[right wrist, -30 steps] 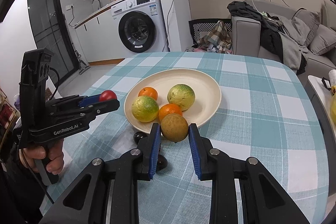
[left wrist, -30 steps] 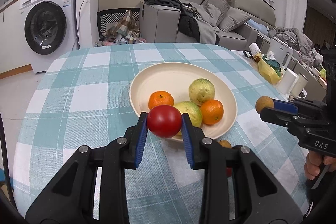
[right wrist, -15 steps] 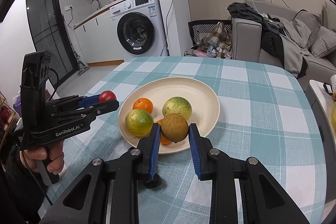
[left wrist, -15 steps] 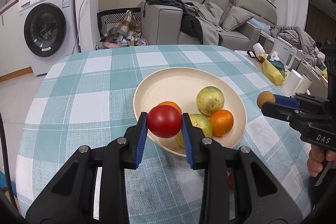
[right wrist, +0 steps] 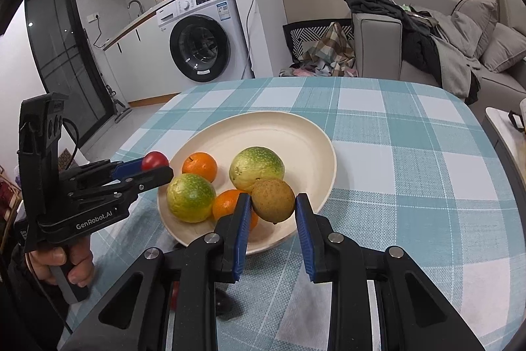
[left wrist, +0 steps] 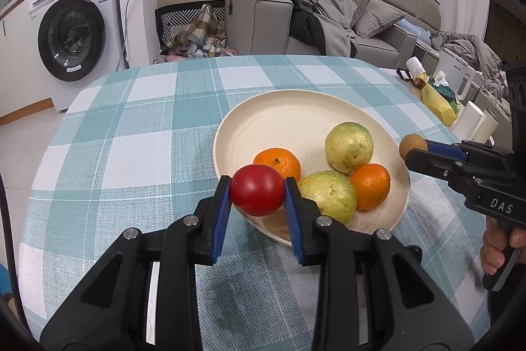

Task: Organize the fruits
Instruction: 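Carry the tomato and kiwi onto the cream plate and open both tools, then move both tools back and grasp the second red tomato with the left tool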

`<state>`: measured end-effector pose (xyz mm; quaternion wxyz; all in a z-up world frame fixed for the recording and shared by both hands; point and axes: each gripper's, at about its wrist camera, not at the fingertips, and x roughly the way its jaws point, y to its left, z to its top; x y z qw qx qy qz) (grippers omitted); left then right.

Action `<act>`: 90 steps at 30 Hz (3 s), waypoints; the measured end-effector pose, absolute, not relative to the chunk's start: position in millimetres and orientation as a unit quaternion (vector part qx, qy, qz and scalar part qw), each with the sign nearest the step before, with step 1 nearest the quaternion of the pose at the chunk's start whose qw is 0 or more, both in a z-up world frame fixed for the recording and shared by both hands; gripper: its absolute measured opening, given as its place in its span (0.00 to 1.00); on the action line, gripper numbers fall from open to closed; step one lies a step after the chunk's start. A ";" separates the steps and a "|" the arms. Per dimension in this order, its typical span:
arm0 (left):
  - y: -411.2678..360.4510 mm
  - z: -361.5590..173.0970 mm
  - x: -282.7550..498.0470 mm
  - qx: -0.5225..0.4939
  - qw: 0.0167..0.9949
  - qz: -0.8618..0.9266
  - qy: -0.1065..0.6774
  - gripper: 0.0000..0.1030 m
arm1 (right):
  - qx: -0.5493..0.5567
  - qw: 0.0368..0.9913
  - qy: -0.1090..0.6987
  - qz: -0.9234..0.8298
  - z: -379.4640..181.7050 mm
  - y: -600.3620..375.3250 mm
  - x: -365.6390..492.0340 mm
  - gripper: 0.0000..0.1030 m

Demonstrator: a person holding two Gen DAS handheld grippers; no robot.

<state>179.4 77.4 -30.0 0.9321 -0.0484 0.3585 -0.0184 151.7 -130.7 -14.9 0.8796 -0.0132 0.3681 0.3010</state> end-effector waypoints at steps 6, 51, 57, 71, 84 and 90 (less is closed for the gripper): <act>74.6 -34.4 186.5 -0.042 0.931 -0.021 0.363 0.28 | -0.012 0.878 0.374 0.298 -19.6 -130.5 156.2 0.27; 71.9 -28.4 180.1 -0.044 0.930 -0.008 0.365 0.72 | -0.031 0.889 0.357 0.286 -23.9 -130.6 151.6 0.49; 76.7 -18.3 154.8 -0.059 0.935 -0.010 0.350 0.87 | -0.011 0.896 0.337 0.289 -10.6 -141.2 138.8 0.90; 43.6 -2.2 96.7 -0.042 0.939 -0.022 0.340 0.99 | -0.020 0.901 0.340 0.269 -9.4 -156.7 105.8 1.00; 15.8 -14.0 89.8 -0.029 0.930 -0.047 0.364 0.99 | -0.048 0.893 0.358 0.267 -20.3 -158.9 90.0 1.00; 7.5 -22.1 92.1 -0.020 0.925 -0.055 0.375 0.99 | -0.053 0.889 0.369 0.267 -24.7 -158.5 91.5 1.00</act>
